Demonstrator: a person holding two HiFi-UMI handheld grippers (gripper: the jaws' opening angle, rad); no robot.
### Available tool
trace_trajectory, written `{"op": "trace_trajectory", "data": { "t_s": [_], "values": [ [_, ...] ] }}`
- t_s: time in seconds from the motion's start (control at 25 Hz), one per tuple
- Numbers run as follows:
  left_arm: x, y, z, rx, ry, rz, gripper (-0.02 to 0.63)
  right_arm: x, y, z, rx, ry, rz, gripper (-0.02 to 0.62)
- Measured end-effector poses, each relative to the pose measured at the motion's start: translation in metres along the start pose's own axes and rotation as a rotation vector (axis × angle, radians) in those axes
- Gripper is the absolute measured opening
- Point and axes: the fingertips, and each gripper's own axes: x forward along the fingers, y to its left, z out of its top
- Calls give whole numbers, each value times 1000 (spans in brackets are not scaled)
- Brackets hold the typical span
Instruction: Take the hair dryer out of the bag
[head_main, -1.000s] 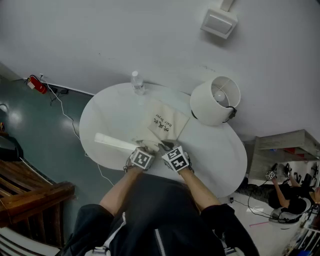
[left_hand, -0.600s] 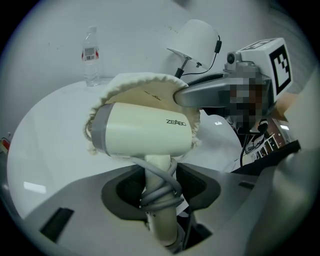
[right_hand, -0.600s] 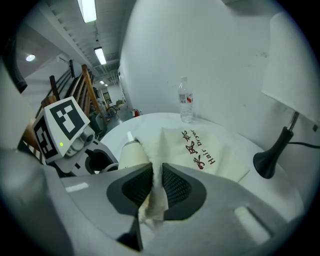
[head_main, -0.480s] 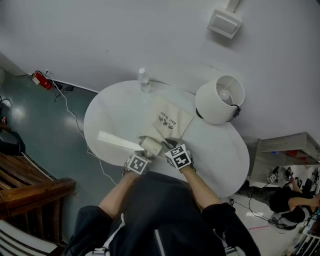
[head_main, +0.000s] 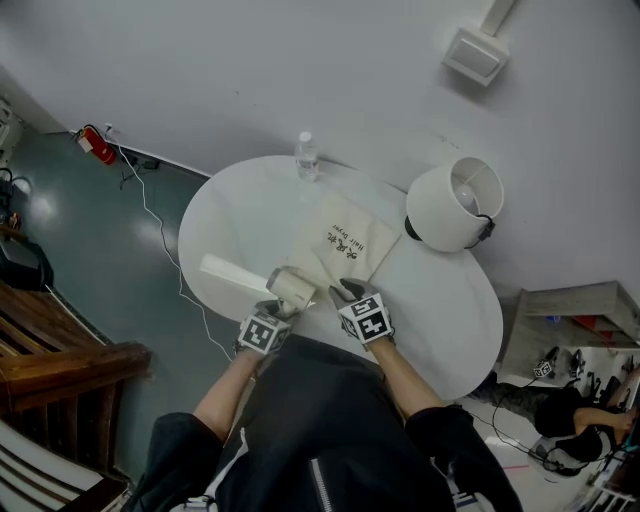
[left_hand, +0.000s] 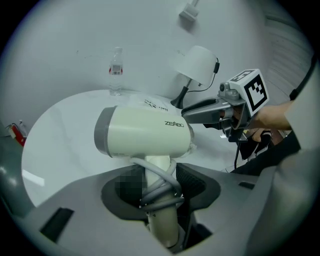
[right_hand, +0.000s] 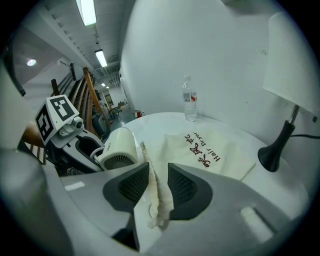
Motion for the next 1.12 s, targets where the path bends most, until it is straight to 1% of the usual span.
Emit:
{"op": "trace_trajectory", "data": {
  "t_s": [0.12,0.24,0.44,0.52,0.68,0.88,1.12],
  "values": [
    [-14,8,11,-12,-51,28,199,-3,3,2,11,-21,7,109],
    [-24,12,22,-24,-98,40,198,-9,4,9,21,-53,7,107],
    [-41,11,48,-29,-179,37,196,-30,1,35,38,-157,-24,42],
    [-48,10,60,-15,-209,39,195,-39,-2,47,35,-205,-48,6],
    [-63,4,88,13,-277,26,195,-58,-6,68,32,-278,-78,3],
    [-71,0,112,19,-330,16,193,-72,-11,83,26,-324,-102,3],
    [-79,-5,131,40,-364,12,193,-82,-16,93,0,-361,-135,3]
  ]
}}
